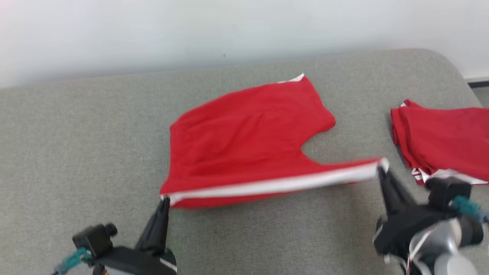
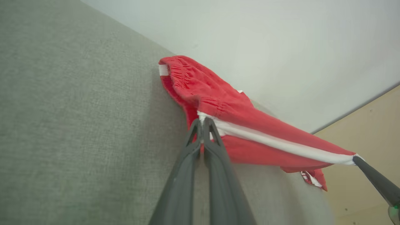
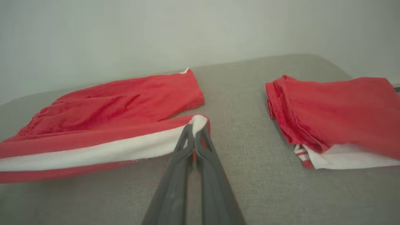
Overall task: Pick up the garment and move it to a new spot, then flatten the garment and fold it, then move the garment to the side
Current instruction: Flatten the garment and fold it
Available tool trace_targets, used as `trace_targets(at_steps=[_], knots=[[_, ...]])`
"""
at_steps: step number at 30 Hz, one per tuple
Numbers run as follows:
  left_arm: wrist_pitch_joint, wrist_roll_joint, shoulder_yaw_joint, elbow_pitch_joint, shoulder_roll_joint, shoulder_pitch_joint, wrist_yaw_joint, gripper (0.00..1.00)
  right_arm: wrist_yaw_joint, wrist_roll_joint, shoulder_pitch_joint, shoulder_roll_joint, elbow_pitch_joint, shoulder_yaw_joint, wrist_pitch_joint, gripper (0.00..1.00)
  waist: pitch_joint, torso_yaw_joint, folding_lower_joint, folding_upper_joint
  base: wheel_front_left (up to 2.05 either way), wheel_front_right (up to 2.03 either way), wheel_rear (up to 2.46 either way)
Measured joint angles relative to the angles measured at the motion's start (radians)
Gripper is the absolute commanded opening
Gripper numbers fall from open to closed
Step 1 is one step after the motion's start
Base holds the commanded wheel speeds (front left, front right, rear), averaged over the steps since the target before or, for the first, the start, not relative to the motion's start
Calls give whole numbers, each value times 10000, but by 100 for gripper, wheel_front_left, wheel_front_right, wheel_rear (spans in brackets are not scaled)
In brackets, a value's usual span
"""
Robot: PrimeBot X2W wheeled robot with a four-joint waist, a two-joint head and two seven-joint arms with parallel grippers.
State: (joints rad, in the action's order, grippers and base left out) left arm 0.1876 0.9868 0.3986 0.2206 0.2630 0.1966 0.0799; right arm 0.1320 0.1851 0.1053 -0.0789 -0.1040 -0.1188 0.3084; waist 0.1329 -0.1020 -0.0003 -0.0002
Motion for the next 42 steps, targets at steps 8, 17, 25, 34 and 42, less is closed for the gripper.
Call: trace_targets(at_steps=[8, 17, 25, 34, 42], knots=[[-1083, -65, 623, -184, 667, -1225, -370, 0, 0, 265, -1763, -360, -1011, 169, 2207, 0, -514, 91, 1, 0, 0, 0, 0], [-2190, -151, 1166, -648, 1264, -1854, -717, 0, 0, 941, -3156, -1001, -2171, 134, 4803, 0, -759, 132, 1, 1, 0, 0, 0], [-2744, -25, 1319, -1340, 1547, -2329, -959, 0, 0, 1521, -4052, -1030, -3342, -337, 6353, 0, -709, 143, 3, 1, 0, 0, 0], [-1973, -12, 995, -1534, 984, -1532, -784, 0, 0, 1271, -2011, -1854, -2598, 150, 4663, 0, -521, 270, 3, 1, 0, 0, 0], [-1126, -637, 683, -577, 477, 217, -880, 0, 0, 1043, 419, -2349, -704, 830, 3103, 0, -134, 523, 4, 2, 0, 0, 0]])
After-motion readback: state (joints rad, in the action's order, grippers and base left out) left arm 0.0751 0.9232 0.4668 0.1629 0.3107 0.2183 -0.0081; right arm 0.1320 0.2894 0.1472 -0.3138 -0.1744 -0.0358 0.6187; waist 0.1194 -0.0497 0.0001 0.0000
